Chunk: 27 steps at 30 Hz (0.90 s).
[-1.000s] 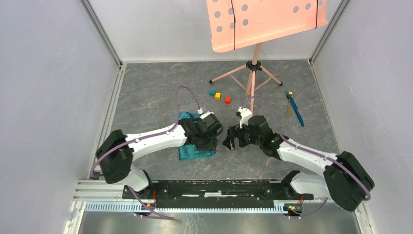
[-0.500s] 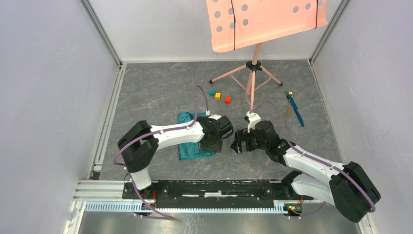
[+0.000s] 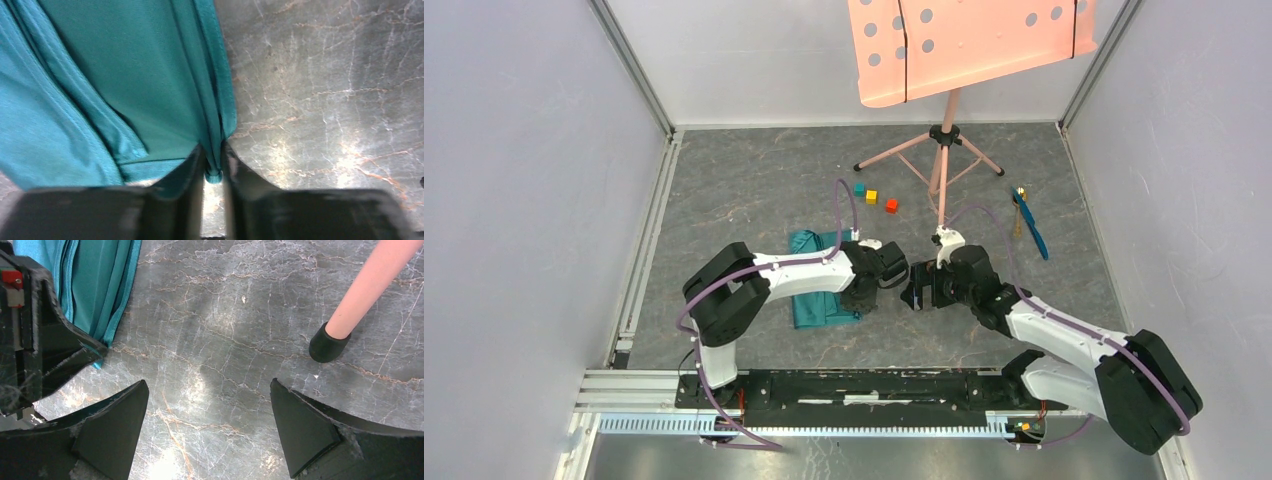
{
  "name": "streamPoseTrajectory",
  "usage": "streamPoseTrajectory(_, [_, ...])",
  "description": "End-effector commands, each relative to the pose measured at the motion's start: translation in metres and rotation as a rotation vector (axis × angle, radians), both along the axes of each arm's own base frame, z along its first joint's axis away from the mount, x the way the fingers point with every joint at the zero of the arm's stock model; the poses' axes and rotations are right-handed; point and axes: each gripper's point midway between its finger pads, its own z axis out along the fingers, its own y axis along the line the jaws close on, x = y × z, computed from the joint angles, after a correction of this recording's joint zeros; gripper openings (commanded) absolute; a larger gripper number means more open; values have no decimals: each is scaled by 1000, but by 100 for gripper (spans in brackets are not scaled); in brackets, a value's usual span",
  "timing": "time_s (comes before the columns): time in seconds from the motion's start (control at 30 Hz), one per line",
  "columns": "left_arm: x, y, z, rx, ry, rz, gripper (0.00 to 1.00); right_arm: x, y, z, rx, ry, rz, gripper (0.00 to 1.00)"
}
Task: Fold the napkin into a case and place the utensils inside
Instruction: Pass from the left arm to the right
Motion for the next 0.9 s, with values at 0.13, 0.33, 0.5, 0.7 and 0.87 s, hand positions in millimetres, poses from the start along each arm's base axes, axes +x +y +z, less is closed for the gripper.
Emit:
streamPoseTrajectory(0.13, [12, 1, 22, -79, -128, 20, 7, 13, 30, 20, 152, 10, 31, 98])
streamPoseTrajectory(0.33, [6, 10, 41, -148, -153, 27, 3, 39, 68, 37, 323, 108, -17, 98])
streamPoseTrajectory(0.5, [4, 14, 51, -188, -175, 28, 2, 57, 102, 46, 466, 180, -31, 98])
streamPoseTrajectory(0.7, [2, 12, 54, -210, -173, 18, 2, 73, 138, 35, 518, 244, -26, 98])
streamPoseTrajectory(0.87, [2, 13, 58, -219, -183, 18, 2, 77, 151, 22, 527, 261, -28, 92])
